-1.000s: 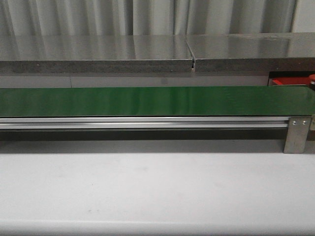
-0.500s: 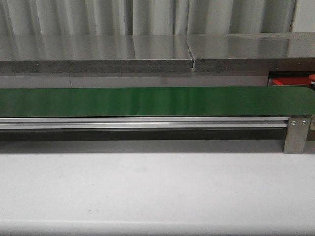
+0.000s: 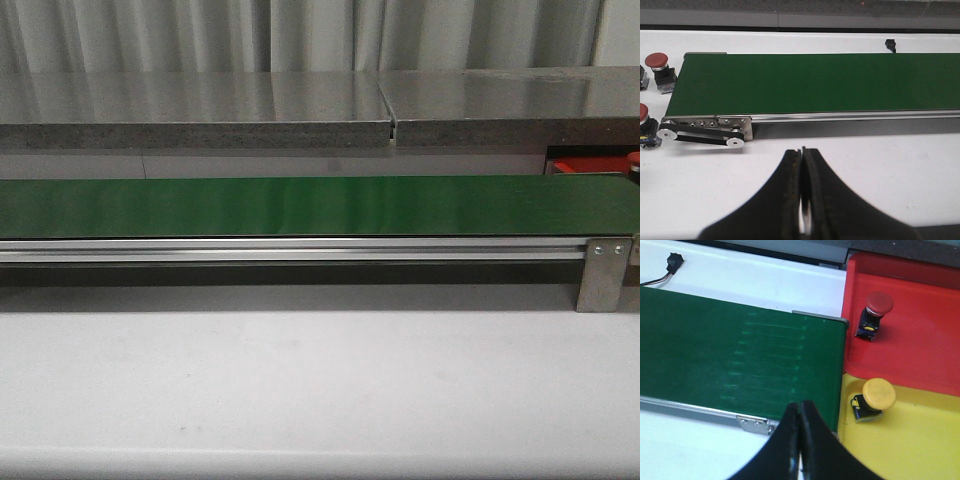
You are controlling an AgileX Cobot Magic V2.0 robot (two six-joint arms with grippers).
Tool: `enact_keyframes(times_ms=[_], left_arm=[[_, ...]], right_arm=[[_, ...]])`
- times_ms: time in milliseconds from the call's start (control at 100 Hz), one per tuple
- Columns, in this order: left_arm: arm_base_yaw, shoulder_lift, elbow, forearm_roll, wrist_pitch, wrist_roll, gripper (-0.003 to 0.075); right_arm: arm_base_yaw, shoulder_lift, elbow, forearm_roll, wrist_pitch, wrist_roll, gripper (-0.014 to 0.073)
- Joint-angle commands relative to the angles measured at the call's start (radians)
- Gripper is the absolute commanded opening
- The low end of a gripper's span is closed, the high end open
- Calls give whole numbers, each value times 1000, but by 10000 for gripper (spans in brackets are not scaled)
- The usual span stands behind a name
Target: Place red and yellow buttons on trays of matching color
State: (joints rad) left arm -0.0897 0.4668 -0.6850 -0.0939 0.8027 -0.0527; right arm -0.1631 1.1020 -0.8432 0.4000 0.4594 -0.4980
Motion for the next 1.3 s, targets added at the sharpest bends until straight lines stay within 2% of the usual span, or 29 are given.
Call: enact_keyframes(times_ms=[0, 280, 590, 1020, 1290], left_arm=[[-9, 6, -25, -6, -69, -1, -20], [-9, 6, -25, -6, -69, -1, -20], [-9, 6, -25, -6, -69, -1, -20], [-9, 22, -25, -20, -70, -3, -20], [-5, 135, -27, 8, -134, -95, -20]], right_arm=[[6, -79, 22, 2, -73, -14, -74], [62, -309, 162, 2, -106, -14, -74], [62, -528, 246, 10, -48, -14, -74], [62, -550, 251, 12, -1, -14, -74], [62, -550, 251, 12, -1, -14, -74]])
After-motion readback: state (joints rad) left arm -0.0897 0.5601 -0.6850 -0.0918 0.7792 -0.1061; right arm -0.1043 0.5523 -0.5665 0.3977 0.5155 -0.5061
